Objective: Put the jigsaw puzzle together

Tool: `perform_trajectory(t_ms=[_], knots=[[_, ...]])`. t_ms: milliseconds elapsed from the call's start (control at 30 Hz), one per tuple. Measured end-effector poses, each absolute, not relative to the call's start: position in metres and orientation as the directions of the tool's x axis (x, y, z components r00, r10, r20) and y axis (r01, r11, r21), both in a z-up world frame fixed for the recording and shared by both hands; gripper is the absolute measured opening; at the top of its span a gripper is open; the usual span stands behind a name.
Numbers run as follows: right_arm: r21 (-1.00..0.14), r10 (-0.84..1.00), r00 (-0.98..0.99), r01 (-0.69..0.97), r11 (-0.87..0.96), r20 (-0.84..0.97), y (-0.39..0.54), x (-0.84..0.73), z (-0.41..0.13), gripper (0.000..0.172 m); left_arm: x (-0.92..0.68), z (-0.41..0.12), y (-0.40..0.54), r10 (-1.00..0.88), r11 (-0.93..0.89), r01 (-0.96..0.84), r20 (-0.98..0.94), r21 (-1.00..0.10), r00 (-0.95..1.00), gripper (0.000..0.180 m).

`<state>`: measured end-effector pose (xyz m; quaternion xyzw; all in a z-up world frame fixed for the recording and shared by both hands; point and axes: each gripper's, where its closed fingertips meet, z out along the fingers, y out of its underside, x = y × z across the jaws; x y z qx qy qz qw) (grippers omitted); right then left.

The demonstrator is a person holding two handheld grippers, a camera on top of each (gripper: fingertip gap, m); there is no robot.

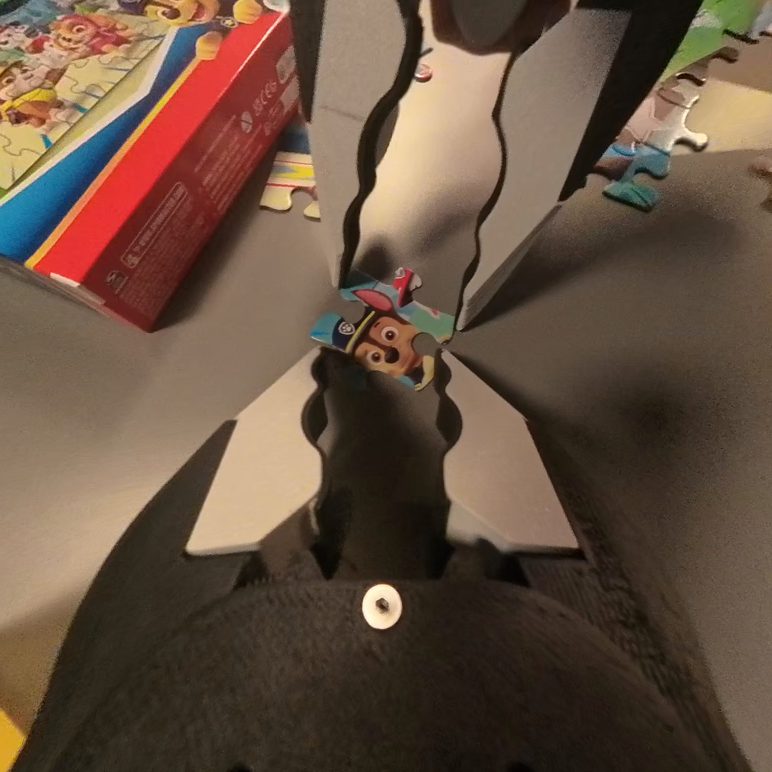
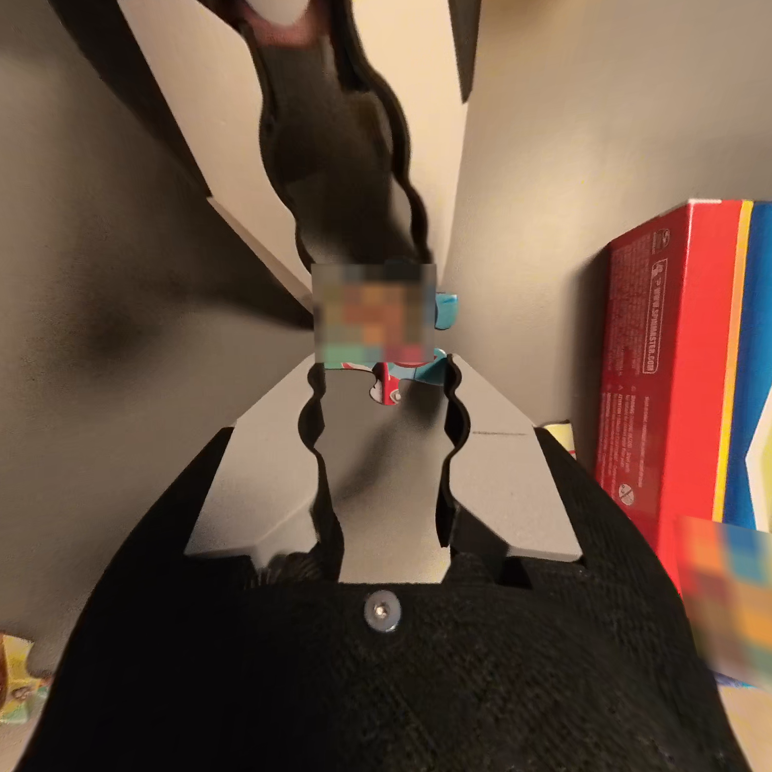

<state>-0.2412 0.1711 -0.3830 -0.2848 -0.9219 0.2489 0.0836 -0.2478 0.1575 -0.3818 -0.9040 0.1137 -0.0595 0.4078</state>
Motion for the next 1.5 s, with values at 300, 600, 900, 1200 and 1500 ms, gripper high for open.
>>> perform_trajectory(t_ms=[300,600,900,1200,1500], knots=[[-0.467,0.52,-0.838,0.398,0.79,0.166,0.164,-0.234,-0.379,0.037,-0.242,-0.381,0.16,-0.242,-0.652,-0.119,0.056,-0.749,0.969,0.06],[-0.383,0.583,-0.812,0.538,0.751,0.003,0.162,-0.245,-0.383,0.03,-0.246,-0.381,0.151,-0.216,-0.677,-0.105,0.06,-0.729,0.975,0.06],[-0.345,0.528,-0.84,0.462,0.817,0.126,0.154,-0.236,-0.383,0.001,-0.256,-0.378,0.142,-0.179,-0.673,-0.031,0.122,-0.739,0.976,0.063],[-0.747,0.75,-0.555,0.311,0.587,0.359,0.172,-0.254,-0.35,0.04,-0.253,-0.379,0.145,-0.209,-0.647,-0.067,0.092,-0.759,0.973,0.066],[-0.832,0.805,-0.225,-0.052,0.553,0.549,0.202,-0.253,-0.3,0.041,-0.248,-0.382,0.152,-0.247,-0.634,-0.176,-0.018,-0.753,0.969,0.078]])
